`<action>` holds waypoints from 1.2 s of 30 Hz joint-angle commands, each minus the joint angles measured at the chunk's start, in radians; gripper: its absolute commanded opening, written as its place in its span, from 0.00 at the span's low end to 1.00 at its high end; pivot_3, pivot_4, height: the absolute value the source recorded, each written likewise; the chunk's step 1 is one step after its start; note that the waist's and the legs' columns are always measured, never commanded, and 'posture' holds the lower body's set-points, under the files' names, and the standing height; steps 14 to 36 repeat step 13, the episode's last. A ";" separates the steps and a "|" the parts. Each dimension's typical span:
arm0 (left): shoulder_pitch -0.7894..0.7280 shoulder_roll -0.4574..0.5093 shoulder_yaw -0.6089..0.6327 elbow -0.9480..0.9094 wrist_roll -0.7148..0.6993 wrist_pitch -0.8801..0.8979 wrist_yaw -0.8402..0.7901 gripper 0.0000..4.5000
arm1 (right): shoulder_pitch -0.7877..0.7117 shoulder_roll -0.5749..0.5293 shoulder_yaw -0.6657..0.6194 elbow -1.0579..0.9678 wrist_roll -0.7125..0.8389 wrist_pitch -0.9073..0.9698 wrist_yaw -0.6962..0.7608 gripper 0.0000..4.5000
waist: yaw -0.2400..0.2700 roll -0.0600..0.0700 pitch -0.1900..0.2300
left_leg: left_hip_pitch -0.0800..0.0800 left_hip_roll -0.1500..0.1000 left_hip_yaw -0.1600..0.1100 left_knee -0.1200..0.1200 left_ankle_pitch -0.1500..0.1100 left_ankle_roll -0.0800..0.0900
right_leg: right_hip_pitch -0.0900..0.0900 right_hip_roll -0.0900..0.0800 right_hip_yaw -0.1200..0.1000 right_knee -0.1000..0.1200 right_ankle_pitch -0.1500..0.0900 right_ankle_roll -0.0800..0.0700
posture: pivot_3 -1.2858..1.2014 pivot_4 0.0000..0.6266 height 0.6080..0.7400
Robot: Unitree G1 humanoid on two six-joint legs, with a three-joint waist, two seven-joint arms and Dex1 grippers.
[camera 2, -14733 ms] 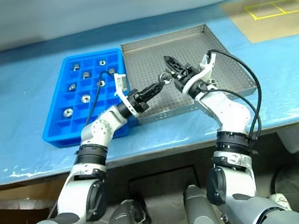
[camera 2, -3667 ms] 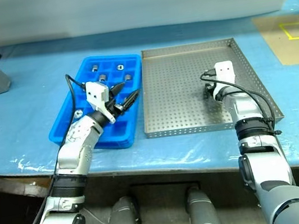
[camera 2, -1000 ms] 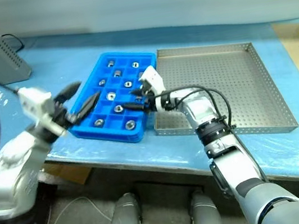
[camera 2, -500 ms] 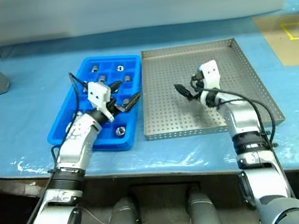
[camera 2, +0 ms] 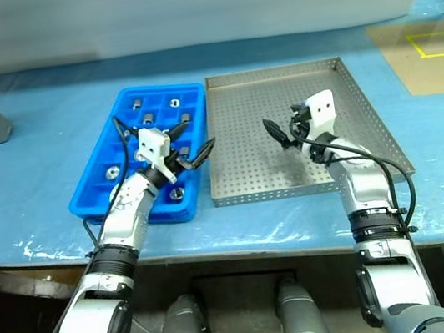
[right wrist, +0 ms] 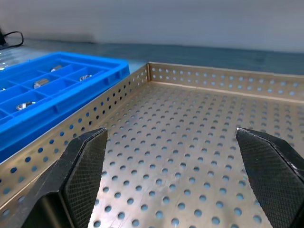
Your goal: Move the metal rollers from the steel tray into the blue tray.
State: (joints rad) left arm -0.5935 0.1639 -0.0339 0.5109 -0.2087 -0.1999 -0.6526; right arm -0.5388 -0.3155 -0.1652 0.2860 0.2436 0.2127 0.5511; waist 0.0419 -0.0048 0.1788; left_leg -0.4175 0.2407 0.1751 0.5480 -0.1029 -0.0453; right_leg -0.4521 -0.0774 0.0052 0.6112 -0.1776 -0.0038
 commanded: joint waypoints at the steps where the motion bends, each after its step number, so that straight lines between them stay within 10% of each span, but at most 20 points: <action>1: -0.036 -0.008 0.009 -0.008 0.010 -0.035 0.012 1.00 | -0.045 0.003 0.012 0.022 -0.007 -0.060 -0.001 0.99 | 0.002 0.000 0.000 | 0.000 0.000 0.000 0.000 0.000 0.000 | 0.000 0.000 0.000 0.000 0.003 -0.004 | 0.46 0.24 1.00; 36: -0.043 -0.003 0.022 -0.024 0.002 -0.026 0.003 1.00 | -0.108 0.020 0.029 0.103 -0.006 -0.115 0.000 0.99 | 0.006 0.000 0.000 | -0.001 0.000 0.000 -0.001 0.000 0.001 | 0.000 0.000 -0.001 -0.003 0.003 -0.006 | 0.47 0.24 1.00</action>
